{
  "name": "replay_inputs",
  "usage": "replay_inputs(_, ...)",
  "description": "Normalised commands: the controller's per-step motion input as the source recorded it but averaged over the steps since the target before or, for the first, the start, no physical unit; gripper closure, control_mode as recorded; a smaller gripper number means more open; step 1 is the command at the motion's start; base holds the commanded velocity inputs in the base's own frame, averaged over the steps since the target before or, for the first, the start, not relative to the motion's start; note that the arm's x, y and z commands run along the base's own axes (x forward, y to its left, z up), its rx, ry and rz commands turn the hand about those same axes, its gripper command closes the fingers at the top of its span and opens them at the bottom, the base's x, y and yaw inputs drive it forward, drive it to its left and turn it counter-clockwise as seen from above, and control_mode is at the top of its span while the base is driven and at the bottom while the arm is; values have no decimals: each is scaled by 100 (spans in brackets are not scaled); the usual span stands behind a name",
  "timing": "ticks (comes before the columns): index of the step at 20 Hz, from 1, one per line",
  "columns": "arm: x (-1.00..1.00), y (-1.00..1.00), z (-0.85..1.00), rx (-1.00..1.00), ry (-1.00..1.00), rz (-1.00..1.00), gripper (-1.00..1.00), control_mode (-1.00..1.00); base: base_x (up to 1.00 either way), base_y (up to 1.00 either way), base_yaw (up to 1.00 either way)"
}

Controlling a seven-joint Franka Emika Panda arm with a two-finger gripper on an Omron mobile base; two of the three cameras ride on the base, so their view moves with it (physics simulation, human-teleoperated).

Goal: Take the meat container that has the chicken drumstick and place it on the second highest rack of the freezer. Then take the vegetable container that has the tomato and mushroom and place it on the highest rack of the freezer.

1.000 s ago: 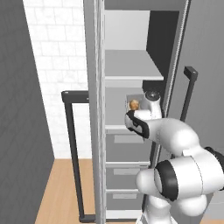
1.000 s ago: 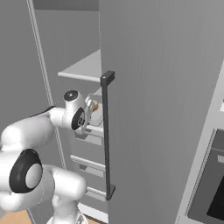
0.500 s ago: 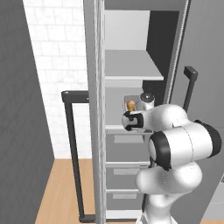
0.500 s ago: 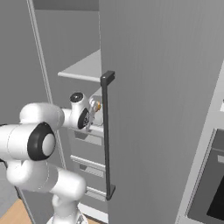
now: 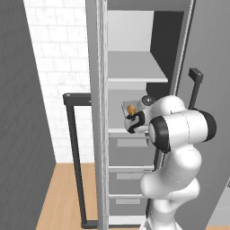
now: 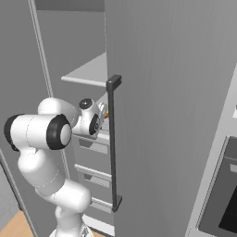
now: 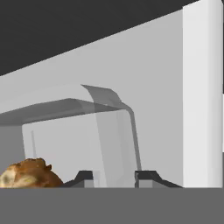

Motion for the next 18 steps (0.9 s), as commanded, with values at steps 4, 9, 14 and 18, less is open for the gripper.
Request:
replay_inputs(4,48,0,-11,0,-2,-3,100,-100,0,0,0)
replay_inputs(9,7,-1,-3,0,0,0,100,-100,0,0,0)
replay_inputs(14,0,0,0,0,-1,0,100,-100,0,0,0)
replay_inputs(18,0,0,0,0,0,0,-100,-100,0,0,0)
